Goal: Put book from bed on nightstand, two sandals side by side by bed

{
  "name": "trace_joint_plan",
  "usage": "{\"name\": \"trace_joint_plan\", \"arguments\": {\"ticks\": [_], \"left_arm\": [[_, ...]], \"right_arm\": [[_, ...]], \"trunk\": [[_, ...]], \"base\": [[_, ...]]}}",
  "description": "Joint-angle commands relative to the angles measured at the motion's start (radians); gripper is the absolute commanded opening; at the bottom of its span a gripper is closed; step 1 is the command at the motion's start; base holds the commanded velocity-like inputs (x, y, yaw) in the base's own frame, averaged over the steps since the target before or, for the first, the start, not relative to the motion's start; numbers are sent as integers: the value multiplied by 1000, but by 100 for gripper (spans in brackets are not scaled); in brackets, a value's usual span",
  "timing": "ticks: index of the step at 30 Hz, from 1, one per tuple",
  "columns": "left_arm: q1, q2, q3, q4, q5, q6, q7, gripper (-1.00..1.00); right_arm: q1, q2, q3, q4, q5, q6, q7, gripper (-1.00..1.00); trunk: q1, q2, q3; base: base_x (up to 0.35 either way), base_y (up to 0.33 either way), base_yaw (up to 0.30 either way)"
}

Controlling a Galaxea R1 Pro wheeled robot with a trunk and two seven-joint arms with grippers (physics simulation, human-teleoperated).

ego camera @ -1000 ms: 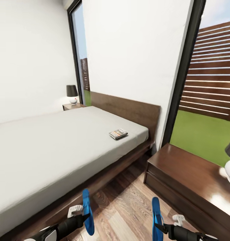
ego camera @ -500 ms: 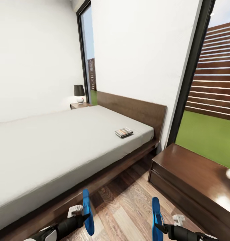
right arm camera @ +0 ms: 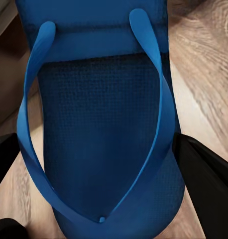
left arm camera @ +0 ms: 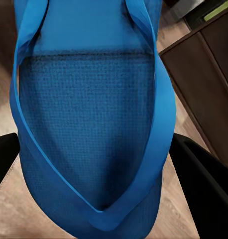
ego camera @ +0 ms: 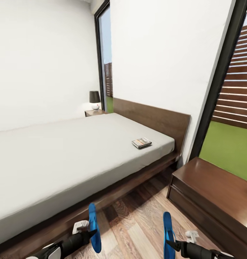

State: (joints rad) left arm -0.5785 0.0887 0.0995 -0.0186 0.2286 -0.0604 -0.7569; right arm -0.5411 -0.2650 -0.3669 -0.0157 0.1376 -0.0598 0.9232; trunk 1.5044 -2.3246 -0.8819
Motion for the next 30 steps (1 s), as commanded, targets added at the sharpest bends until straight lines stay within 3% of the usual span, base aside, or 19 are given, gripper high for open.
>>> {"name": "trace_joint_plan", "arguments": {"ticks": [1,10,30], "left_arm": [[-1,0,8,2,-6,-4,-3,-100],[-1,-1,8,2,-6,-4,-3,-100],[-1,-1,8,2,-6,-4,-2,-100]], "right_arm": [[0,0,-7,0,11,-6,2,-100],[0,0,-7,0,11,-6,2,-100],[0,1,-7,0,11,-6,2,-100]], "trunk": [[0,0,-1],[0,0,-1],[0,0,-1]], "base": [[0,0,226],[-164,0,225],[-7,0,219]]}}
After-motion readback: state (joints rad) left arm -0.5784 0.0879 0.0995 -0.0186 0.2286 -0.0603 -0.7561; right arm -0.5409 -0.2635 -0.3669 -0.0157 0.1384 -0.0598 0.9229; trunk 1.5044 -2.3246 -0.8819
